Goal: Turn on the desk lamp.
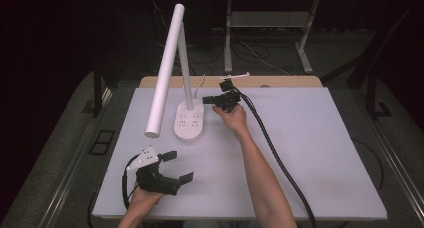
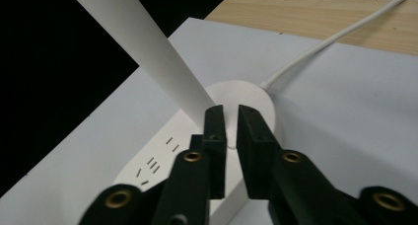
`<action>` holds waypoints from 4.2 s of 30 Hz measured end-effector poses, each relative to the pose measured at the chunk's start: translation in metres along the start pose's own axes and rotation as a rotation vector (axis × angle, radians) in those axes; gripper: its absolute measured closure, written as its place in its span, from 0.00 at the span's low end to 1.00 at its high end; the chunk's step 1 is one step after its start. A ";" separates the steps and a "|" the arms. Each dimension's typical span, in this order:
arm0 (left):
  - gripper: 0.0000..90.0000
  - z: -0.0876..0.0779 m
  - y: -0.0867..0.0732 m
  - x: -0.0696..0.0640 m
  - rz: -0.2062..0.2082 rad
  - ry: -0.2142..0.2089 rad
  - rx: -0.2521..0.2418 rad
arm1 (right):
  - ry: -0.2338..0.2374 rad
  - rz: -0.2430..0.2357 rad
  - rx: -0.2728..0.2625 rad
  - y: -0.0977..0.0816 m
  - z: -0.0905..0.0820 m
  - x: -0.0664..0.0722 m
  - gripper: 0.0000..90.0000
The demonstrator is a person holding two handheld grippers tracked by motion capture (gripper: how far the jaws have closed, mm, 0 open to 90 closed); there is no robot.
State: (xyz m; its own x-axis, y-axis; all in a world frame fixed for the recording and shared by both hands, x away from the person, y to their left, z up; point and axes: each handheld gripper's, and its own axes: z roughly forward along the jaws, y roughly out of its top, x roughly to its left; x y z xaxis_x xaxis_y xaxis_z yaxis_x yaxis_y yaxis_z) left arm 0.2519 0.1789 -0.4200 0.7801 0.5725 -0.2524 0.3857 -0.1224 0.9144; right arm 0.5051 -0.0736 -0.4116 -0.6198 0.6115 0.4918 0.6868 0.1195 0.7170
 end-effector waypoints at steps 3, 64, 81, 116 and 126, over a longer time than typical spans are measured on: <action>0.00 0.000 0.000 0.000 0.000 -0.001 -0.001 | -0.001 -0.002 0.002 -0.002 0.004 0.000 0.99; 0.00 -0.004 -0.001 0.006 -0.005 0.001 0.009 | -0.016 -0.116 0.033 0.003 0.005 0.013 0.99; 0.00 -0.002 -0.001 0.005 0.006 0.002 0.016 | -0.040 -0.196 0.050 -0.004 -0.046 0.016 0.87; 0.00 0.009 -0.002 -0.002 0.017 -0.022 0.061 | -0.110 -0.221 0.030 -0.084 -0.185 0.027 0.00; 0.00 0.010 -0.002 -0.004 0.021 -0.013 0.068 | -0.133 -0.223 0.023 -0.119 -0.218 0.029 0.00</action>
State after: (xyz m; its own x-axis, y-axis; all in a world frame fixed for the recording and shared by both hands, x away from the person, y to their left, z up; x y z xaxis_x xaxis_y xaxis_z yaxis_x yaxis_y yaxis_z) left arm 0.2530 0.1693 -0.4240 0.7946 0.5584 -0.2384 0.4016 -0.1889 0.8961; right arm 0.3227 -0.2405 -0.3743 -0.7026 0.6653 0.2523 0.5480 0.2797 0.7883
